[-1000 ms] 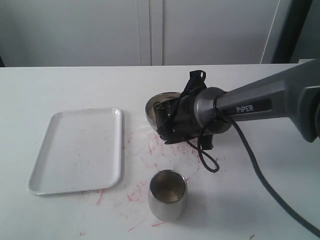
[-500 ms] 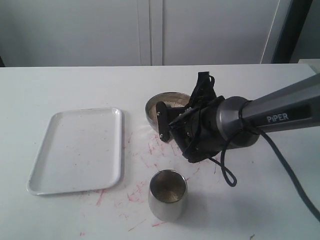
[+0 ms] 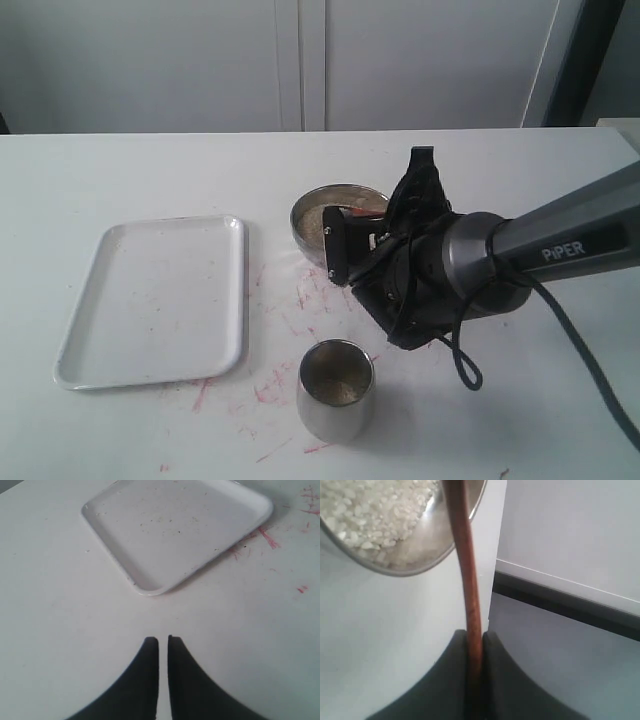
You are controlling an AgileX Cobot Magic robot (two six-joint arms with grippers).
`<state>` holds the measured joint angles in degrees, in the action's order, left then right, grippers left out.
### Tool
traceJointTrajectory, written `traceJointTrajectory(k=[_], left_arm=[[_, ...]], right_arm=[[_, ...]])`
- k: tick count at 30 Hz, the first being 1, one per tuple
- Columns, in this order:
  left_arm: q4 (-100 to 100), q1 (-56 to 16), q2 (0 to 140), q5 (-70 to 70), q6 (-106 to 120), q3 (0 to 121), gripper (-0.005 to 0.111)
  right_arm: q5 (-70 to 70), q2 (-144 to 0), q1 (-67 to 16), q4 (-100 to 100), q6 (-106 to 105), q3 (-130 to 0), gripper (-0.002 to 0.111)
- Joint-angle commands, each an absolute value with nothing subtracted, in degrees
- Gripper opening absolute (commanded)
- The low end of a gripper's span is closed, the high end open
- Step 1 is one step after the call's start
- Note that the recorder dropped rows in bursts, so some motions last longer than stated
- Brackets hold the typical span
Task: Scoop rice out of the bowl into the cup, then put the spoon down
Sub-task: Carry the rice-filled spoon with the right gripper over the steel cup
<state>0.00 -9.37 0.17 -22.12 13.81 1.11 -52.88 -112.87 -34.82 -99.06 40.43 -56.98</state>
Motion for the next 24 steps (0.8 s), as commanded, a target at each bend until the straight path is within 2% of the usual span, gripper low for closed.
traceJointTrajectory(k=[1, 12, 24], left_arm=[[0.0, -9.5, 0.0, -24.0, 13.5, 0.6, 0.014], [0.0, -9.5, 0.0, -24.0, 13.5, 0.6, 0.014], [0.0, -9.5, 0.0, -24.0, 13.5, 0.6, 0.014]], right_arm=[[-53.7, -112.1, -34.8, -99.9, 41.4, -56.6, 0.0], [-54.7, -108.7, -37.7, -99.9, 41.8, -56.3, 0.0], [-53.6, -101.3, -40.8, -99.9, 42.2, -47.8, 0.0]])
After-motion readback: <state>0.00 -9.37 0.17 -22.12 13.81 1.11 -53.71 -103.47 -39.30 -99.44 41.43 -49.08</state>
